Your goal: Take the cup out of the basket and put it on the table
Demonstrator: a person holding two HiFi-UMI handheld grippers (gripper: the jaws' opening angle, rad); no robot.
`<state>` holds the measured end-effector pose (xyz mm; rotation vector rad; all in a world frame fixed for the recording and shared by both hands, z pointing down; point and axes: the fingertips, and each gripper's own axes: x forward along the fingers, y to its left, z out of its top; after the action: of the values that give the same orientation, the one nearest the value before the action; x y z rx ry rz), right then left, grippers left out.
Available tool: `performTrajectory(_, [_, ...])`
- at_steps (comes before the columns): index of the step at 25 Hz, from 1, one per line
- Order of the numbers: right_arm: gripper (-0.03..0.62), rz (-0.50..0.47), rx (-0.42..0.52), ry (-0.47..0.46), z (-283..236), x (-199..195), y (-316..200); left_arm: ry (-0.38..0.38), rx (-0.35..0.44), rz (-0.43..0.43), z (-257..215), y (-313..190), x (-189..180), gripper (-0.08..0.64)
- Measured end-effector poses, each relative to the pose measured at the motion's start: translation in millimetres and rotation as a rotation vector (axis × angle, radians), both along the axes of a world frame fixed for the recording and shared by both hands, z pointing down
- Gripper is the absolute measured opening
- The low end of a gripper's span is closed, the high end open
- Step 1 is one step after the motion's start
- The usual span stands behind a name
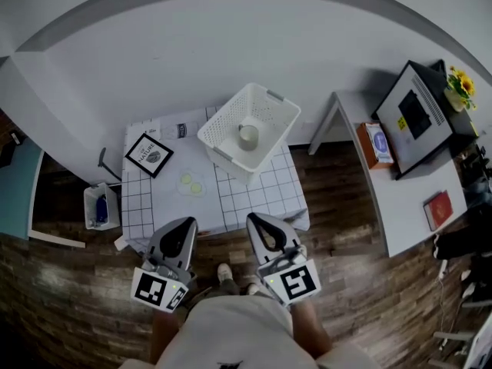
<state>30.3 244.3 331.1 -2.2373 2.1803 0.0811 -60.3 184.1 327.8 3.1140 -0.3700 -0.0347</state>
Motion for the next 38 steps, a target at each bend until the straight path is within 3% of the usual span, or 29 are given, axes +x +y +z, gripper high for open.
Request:
performTrajectory(9, [0.014,0.057,-0.014,0.003,0.5,1.2,-45.7,0.018,-0.031,0.077,4.1,-44.0,10.5,0.005])
performTrajectory(16, [0.014,0.07,-0.024,0.009,-0.9,16.5,-71.7,0.019,-0.043,0.087,4.7,-72.0,27.6,0.005])
performTrajectory(38, [0.014,-0.094,0.004,-0.004,2.0,136.3,-165.5,-0.027,-0.031,-0.057,9.6,-152.9,142.4,0.005])
